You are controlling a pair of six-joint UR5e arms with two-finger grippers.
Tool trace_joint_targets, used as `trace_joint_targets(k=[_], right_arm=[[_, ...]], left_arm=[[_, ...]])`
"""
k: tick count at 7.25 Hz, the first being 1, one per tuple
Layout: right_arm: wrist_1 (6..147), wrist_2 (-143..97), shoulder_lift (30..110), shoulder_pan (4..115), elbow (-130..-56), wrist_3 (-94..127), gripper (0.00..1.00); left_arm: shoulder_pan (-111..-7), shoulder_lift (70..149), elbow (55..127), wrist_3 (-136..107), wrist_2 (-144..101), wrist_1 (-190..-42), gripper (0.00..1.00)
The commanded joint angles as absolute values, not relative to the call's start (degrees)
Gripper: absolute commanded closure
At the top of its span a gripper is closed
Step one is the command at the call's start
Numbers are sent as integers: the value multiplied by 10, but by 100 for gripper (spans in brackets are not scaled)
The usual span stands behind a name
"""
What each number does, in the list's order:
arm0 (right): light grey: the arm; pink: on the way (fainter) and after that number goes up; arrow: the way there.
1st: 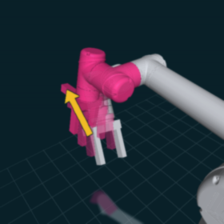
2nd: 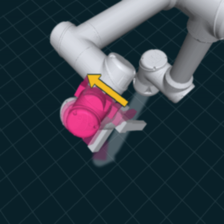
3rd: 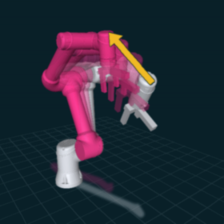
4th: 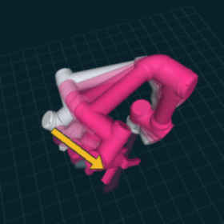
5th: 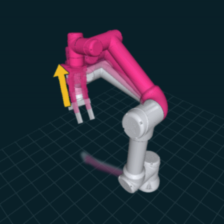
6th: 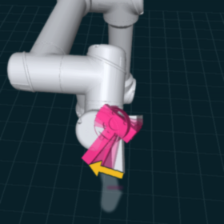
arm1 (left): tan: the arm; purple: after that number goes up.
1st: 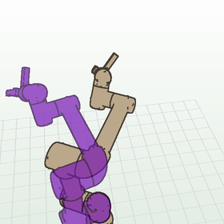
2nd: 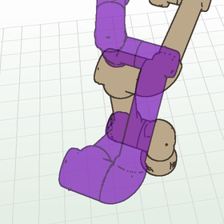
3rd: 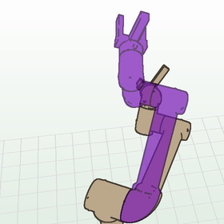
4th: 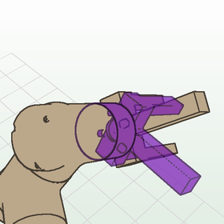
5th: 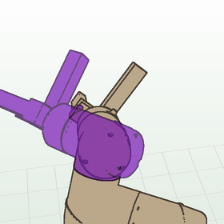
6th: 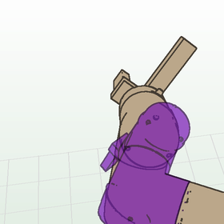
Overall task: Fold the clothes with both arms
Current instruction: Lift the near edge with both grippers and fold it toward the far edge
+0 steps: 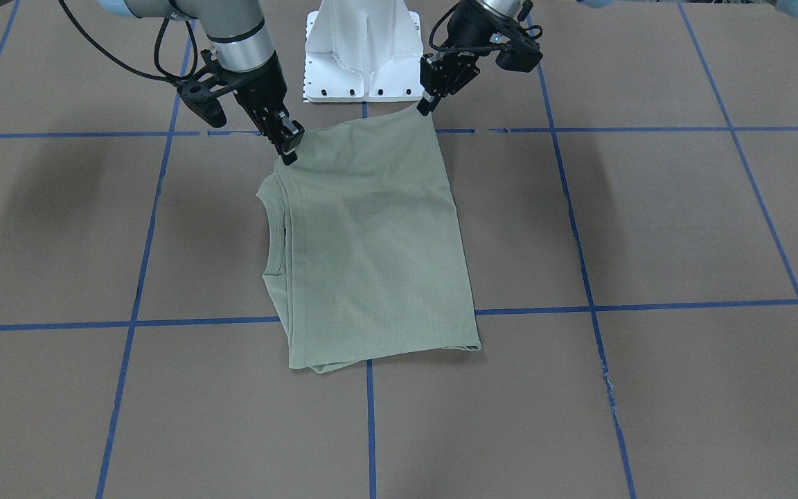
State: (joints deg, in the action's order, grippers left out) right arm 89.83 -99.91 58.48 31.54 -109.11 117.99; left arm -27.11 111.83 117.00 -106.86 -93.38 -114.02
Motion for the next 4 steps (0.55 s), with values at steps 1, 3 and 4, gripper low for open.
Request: trace_joint_targets(k=[1,3,4], right_arm=[[807,-1022,507,366,-924,1165,100],[750,-1032,472,383,-828,1161,100],[722,-1033,465,386,-797,1161,100]], left_arm=[[-340,1157,1075,-1002,-947,-1161,100],[-367,1186,968,-984,-947,-1238,100],[-370,1202,916,-982,-944,-1280,100]])
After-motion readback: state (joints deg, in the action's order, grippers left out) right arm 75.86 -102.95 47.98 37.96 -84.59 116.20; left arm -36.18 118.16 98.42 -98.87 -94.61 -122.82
